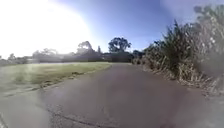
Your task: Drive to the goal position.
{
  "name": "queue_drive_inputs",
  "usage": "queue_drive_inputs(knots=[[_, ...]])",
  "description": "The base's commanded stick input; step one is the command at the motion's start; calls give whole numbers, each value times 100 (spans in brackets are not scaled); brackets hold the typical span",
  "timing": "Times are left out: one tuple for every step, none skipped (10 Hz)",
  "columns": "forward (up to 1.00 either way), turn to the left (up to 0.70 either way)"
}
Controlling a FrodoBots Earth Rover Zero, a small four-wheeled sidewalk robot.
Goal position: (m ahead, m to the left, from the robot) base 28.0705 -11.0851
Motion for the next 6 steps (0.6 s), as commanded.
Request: queue_drive_inputs(knots=[[70, 0], [70, 0], [70, 0], [70, -1], [70, -1], [70, -35]])
